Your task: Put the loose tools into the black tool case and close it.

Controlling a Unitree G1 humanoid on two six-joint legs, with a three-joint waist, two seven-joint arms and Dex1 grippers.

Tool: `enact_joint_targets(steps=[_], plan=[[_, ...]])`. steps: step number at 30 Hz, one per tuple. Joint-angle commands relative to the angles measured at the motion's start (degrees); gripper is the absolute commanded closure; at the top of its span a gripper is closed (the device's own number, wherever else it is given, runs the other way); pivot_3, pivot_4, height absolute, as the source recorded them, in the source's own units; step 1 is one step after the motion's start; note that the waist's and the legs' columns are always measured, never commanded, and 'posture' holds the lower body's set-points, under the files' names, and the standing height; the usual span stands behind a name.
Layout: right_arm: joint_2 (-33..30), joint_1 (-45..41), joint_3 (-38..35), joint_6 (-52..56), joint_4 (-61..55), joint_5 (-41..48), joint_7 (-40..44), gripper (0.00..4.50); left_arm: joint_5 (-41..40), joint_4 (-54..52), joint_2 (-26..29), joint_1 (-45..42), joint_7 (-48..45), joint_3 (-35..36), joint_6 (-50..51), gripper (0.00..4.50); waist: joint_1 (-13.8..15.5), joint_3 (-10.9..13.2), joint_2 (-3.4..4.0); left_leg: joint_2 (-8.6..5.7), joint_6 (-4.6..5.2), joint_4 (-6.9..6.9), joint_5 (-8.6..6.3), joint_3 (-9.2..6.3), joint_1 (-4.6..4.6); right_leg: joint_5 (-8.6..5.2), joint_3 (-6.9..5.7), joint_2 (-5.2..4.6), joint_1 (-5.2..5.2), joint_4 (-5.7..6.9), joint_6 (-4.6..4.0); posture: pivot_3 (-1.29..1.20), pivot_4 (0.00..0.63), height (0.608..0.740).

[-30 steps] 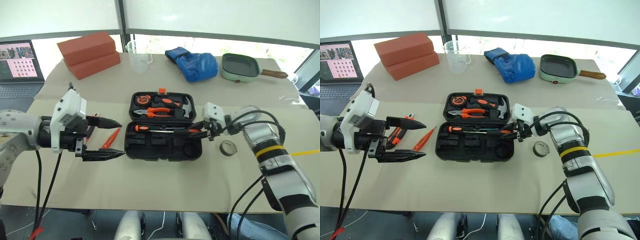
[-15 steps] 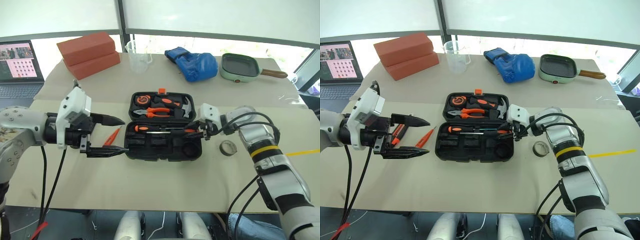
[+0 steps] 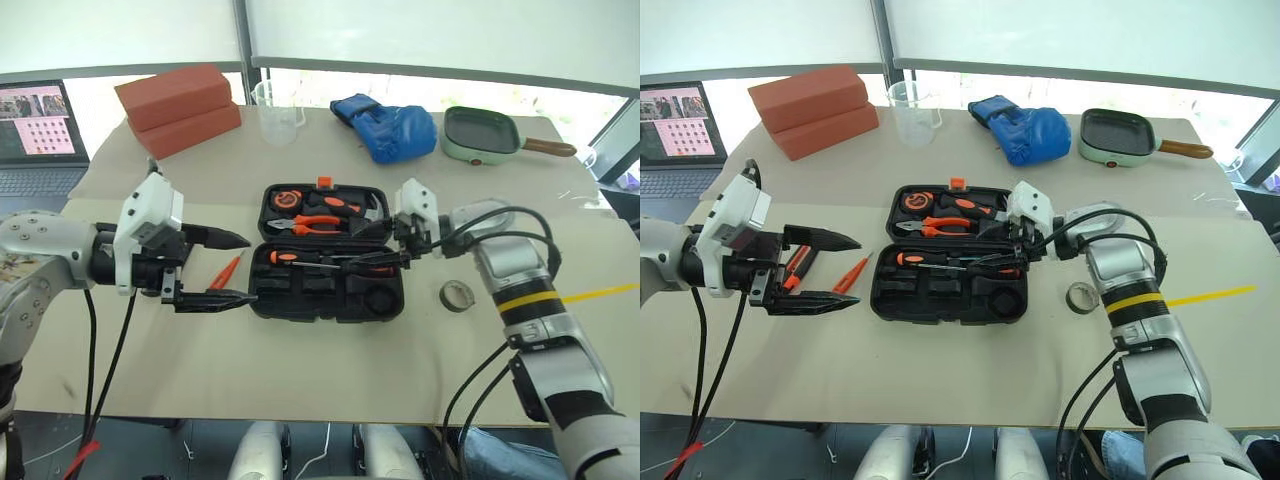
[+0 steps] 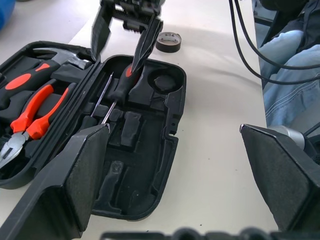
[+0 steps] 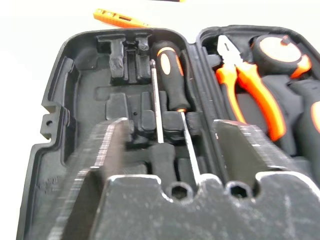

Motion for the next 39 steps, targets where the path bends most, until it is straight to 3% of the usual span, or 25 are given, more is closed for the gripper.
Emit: enact_joint_targets(steps=[1,6,26,39], plan=[[0.5,0.2,-0.1,0.1,-1.3,-0.2,-1.1,2.87,0.3,0.1,0.0,-0.8,-0.4,0.0,-1.0,0.00,0.0,0.0,0.00,0.00,0.00,0.00,0.00,0.04,0.00,0.00,0.00,0.00,0.00,0.00,0.00,0.00,0.150,0.738],[1.9,0.5,0.5,-0.5,0.6,-1.0,-2.1,4.49,0.8,0.3,0.2,-0.7,-0.8,-0.1,-1.2,0.00,-0.1,0.0,0.00,0.02,0.00,0.00,0.00,0.21,0.00,0.00,0.00,0.02,-0.02,0.00,0.00,0.00,0.150,0.738],[6.6,-1.3,3.7,-0.9,9.0,-5.8,-4.4,4.49,1.8,0.1,0.0,-1.2,-1.0,-1.1,-1.7,0.00,-0.3,0.0,0.00,0.04,-0.07,0.00,0.04,0.31,0.25,-0.02,0.06,0.04,0.09,0.00,-0.05,0.00,0.150,0.738],[0.2,-0.9,-4.4,11.7,-8.1,4.5,-0.6,4.49,1.6,0.5,-0.8,1.1,3.0,0.9,0.1,0.00,-0.1,0.0,0.02,0.07,-0.16,-0.02,0.10,0.26,0.27,-0.01,0.09,0.04,0.02,0.13,-0.12,0.00,0.150,0.738]])
